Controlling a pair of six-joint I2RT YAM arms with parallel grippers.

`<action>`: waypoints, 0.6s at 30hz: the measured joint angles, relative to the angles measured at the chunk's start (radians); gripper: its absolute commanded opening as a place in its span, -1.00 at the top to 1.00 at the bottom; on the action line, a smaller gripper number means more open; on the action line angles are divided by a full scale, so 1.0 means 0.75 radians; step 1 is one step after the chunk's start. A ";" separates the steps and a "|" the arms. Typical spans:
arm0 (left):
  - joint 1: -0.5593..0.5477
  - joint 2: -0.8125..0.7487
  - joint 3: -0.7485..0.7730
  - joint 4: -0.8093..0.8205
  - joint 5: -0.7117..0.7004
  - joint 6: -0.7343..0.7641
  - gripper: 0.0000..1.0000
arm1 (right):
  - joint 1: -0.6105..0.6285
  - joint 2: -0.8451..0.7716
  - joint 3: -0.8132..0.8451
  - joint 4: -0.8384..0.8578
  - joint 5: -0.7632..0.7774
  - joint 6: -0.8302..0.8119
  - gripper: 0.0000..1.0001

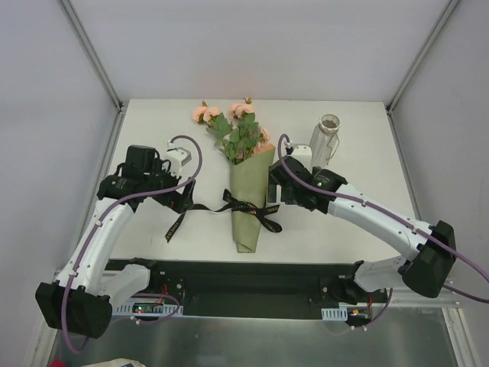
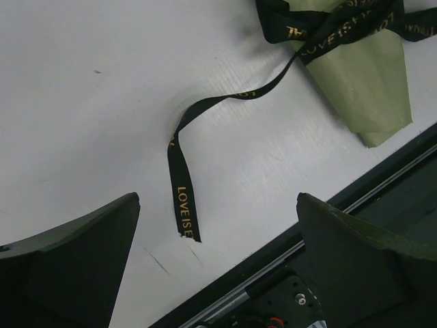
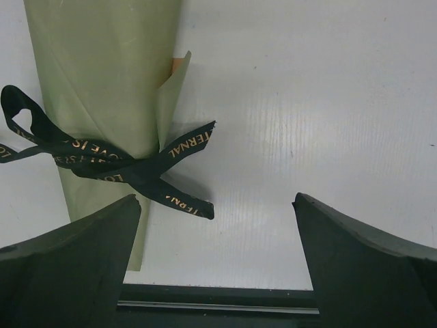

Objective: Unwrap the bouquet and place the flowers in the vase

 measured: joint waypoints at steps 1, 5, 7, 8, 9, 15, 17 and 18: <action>-0.027 -0.001 -0.006 -0.001 -0.002 0.008 -0.99 | 0.000 0.007 0.004 -0.003 -0.001 0.001 -0.98; -0.149 0.010 -0.028 0.012 -0.037 0.045 -0.99 | 0.000 0.067 0.019 -0.001 0.000 0.013 -0.92; -0.217 0.040 -0.040 0.034 -0.063 0.069 -0.98 | 0.000 0.078 -0.008 0.020 -0.001 0.025 -0.90; -0.246 0.065 -0.045 0.046 -0.072 0.082 -0.98 | 0.000 0.075 -0.029 0.036 -0.002 0.032 -0.88; -0.272 0.098 -0.047 0.057 -0.080 0.095 -0.98 | 0.000 0.069 -0.058 0.052 -0.004 0.039 -0.87; -0.378 0.325 -0.050 0.164 -0.113 0.165 -0.98 | -0.022 0.046 -0.173 0.095 -0.024 0.104 -0.79; -0.410 0.403 -0.050 0.200 -0.123 0.189 -0.99 | -0.043 0.024 -0.204 0.107 -0.038 0.132 -0.76; -0.428 0.436 -0.050 0.218 -0.128 0.197 -0.98 | -0.053 0.010 -0.221 0.111 -0.041 0.145 -0.76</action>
